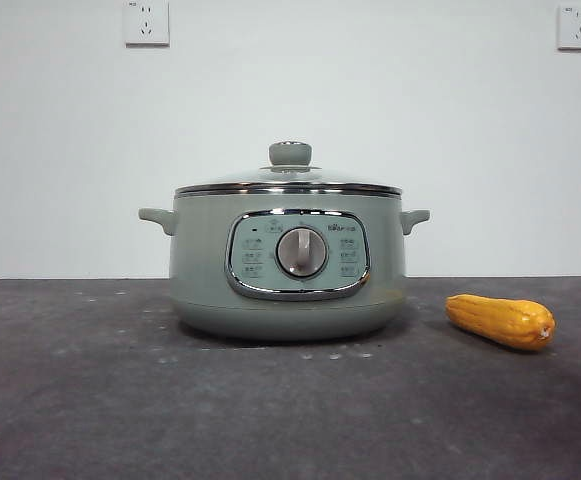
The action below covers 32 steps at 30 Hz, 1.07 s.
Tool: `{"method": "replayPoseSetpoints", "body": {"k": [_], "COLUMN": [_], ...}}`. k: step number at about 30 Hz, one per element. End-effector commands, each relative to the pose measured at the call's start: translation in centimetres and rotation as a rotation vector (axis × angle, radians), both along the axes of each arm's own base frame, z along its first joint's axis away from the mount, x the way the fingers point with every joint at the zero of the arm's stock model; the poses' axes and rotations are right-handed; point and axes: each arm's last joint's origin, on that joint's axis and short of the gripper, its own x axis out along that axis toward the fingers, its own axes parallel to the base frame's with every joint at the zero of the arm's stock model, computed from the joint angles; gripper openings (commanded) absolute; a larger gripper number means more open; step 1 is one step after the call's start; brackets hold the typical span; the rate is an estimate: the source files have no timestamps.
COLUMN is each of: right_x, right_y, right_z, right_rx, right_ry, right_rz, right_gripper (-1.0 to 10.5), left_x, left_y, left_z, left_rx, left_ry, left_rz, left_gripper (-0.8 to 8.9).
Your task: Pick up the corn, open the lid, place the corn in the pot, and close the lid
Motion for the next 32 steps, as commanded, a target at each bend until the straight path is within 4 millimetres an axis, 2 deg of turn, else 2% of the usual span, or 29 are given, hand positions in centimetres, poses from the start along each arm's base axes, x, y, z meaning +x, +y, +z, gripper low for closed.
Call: {"method": "replayPoseSetpoints", "body": {"k": [1,10,15,21,27,32], "right_x": [-0.3,-1.5,-1.5,-1.1,-0.9,-0.8], "right_y": [0.0,0.1,0.3,0.6,0.7,0.7], "right_z": [1.8,8.5,12.5,17.4,20.8,22.2], "right_rx": [0.07,0.106,0.067,-0.008,-0.081,-0.092], "right_ry": [-0.053,-0.125,-0.027,0.115,0.22,0.239], "right_rz": [-0.007,0.011,0.096,0.197,0.262,0.27], "right_gripper": [-0.1,-0.1,-0.1,-0.1,-0.1,-0.1], "left_x": [-0.3,-1.7,-2.3,-2.6,-2.5,-2.0], "left_y": [0.0,-0.1,-0.3,-0.5,-0.5,-0.5], "left_z": [1.9,8.2,12.2,16.2,18.9,19.8], "left_rx": [-0.039,-0.068,-0.073,-0.028,0.005,0.003], "left_ry": [-0.034,-0.042,-0.049,0.033,0.101,0.127], "left_rz": [0.01,-0.035,-0.094,-0.167,-0.189,-0.189], "left_gripper": [-0.07,-0.07,-0.07,-0.07,-0.07,-0.07]}}
